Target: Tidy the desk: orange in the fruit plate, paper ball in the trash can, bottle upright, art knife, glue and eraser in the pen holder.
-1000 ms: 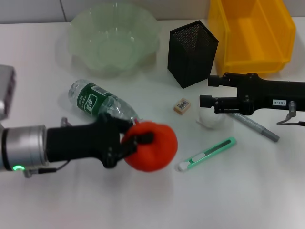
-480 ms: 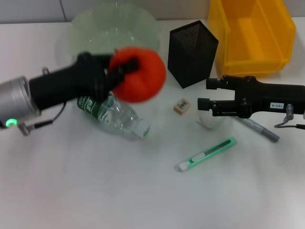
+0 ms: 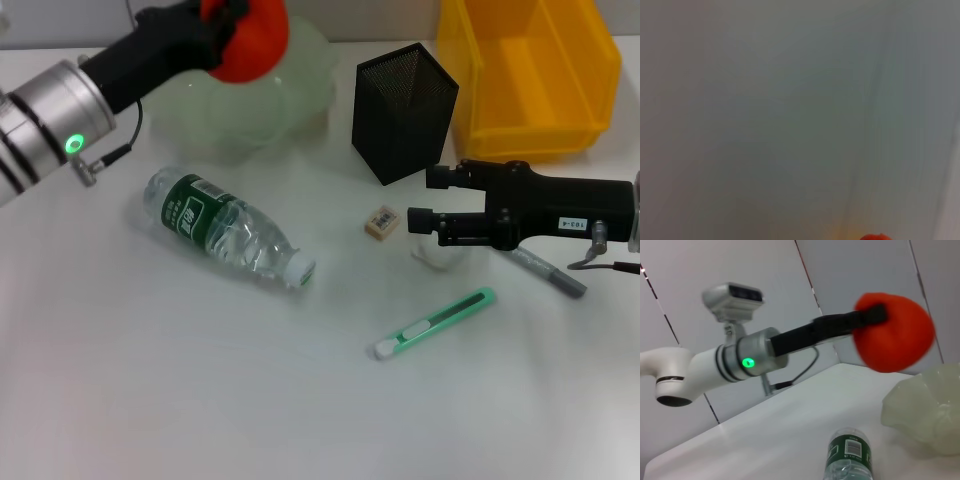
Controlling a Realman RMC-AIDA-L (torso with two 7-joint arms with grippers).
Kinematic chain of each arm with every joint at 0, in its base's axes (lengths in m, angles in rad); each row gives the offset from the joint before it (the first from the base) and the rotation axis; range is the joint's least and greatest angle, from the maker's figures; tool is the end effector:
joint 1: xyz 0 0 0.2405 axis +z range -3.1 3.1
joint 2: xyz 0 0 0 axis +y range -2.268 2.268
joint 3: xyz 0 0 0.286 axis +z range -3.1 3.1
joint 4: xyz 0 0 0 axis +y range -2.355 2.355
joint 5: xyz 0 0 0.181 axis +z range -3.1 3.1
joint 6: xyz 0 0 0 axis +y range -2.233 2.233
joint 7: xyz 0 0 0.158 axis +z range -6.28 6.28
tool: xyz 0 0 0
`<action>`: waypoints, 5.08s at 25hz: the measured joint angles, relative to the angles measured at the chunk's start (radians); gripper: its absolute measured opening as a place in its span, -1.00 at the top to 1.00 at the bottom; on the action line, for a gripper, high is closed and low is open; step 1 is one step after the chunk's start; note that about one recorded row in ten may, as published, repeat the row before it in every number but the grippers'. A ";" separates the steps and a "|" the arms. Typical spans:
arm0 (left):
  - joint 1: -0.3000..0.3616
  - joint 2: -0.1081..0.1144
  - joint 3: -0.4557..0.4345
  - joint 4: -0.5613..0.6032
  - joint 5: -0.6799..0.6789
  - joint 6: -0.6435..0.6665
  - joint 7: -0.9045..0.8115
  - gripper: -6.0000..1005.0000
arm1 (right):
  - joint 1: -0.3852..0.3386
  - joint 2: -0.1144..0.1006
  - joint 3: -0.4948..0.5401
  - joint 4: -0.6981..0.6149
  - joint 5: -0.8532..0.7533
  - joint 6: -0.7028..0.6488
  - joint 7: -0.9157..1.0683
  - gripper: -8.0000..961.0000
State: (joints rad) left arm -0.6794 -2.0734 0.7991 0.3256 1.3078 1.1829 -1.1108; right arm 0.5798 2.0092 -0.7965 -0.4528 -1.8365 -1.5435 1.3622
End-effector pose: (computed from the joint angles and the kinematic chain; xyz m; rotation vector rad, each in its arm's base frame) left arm -0.2210 0.4093 -0.0209 -2.1752 -0.6620 -1.0603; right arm 0.2533 0.3306 -0.0303 -2.7492 0.7066 0.8350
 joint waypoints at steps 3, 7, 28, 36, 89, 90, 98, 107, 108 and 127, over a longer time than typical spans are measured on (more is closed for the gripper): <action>-0.039 -0.005 0.001 -0.029 -0.049 -0.117 0.052 0.82 | 0.000 0.003 0.000 -0.001 0.001 0.001 0.000 -0.73; -0.093 -0.007 0.003 -0.093 -0.127 -0.246 0.196 0.81 | 0.001 0.009 -0.001 -0.003 0.004 0.016 0.000 -0.73; -0.121 -0.005 0.011 -0.145 -0.231 -0.277 0.280 -0.07 | 0.009 0.025 -0.005 -0.005 0.003 0.029 -0.013 -0.73; 0.070 0.030 0.284 0.126 -0.120 0.134 -0.138 -0.60 | 0.011 0.021 0.000 -0.008 0.006 0.034 -0.013 -0.73; 0.283 0.099 0.385 0.116 0.173 0.371 -0.064 -0.63 | 0.297 0.074 -0.405 -0.401 -0.778 0.127 0.661 -0.68; 0.283 0.099 0.385 0.116 0.173 0.370 -0.064 -0.63 | 0.297 0.074 -0.405 -0.401 -0.778 0.127 0.661 -0.67; 0.284 0.096 0.384 0.116 0.172 0.364 -0.057 -0.62 | 0.296 0.075 -0.411 -0.383 -0.773 0.149 0.658 -0.38; 0.284 0.098 0.384 0.116 0.172 0.363 -0.056 -0.62 | 0.302 0.063 -0.250 -0.638 -0.751 -0.111 0.747 -0.08; 0.284 0.098 0.384 0.116 0.172 0.363 -0.056 -0.62 | 0.302 0.063 -0.250 -0.638 -0.751 -0.111 0.747 -0.05; 0.284 0.099 0.385 0.116 0.172 0.362 -0.056 -0.62 | 0.262 -0.024 0.041 -0.655 -0.762 0.247 0.984 -0.11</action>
State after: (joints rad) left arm -0.3958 -1.9748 1.1842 0.4418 1.4802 1.5446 -1.1673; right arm 0.8415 1.9856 -0.7558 -1.1081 -2.5986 -1.2970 2.3459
